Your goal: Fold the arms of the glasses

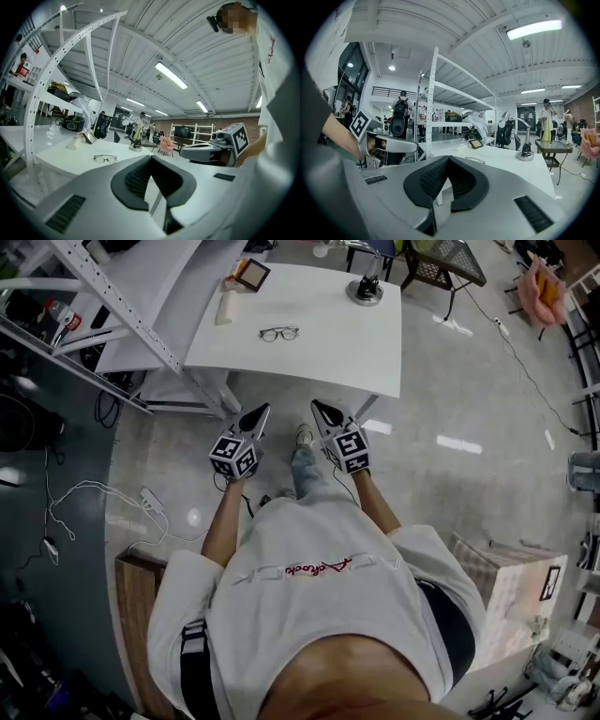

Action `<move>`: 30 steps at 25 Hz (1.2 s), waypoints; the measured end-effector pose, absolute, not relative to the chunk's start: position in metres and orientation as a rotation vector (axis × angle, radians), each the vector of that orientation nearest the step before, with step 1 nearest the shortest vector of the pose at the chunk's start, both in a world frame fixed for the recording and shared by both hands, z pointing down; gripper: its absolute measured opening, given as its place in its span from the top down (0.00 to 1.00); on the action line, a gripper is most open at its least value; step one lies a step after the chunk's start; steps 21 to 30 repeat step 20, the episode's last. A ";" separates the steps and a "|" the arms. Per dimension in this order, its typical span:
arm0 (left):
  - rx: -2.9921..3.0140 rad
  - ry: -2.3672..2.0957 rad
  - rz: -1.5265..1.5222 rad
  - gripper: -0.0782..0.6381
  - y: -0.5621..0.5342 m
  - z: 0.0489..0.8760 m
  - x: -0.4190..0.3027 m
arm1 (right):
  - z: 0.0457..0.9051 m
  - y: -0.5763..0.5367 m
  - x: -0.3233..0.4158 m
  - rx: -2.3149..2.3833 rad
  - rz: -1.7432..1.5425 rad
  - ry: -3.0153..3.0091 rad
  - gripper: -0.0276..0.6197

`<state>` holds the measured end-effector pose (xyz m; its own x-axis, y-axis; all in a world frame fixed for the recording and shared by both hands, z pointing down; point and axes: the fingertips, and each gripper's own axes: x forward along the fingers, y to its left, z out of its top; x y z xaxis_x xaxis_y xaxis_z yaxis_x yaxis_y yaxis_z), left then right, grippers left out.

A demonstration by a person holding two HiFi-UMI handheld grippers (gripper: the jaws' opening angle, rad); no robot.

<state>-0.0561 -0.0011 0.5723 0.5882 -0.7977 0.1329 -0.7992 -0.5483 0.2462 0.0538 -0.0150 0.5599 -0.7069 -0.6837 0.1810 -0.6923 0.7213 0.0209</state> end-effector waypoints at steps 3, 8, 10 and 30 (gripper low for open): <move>2.547 -1.310 0.006 0.85 0.001 0.571 -0.054 | 0.560 -0.012 0.055 1.112 0.072 -2.748 0.91; 2.556 -1.308 0.007 0.85 0.002 0.570 -0.053 | 0.561 -0.011 0.056 1.116 0.069 -2.749 0.91; 2.557 -1.305 0.010 0.85 0.004 0.571 -0.052 | 0.562 -0.009 0.055 1.115 0.065 -2.746 0.91; 2.566 -1.294 0.000 0.85 0.005 0.570 -0.047 | 0.563 -0.003 0.060 1.127 0.061 -2.737 0.91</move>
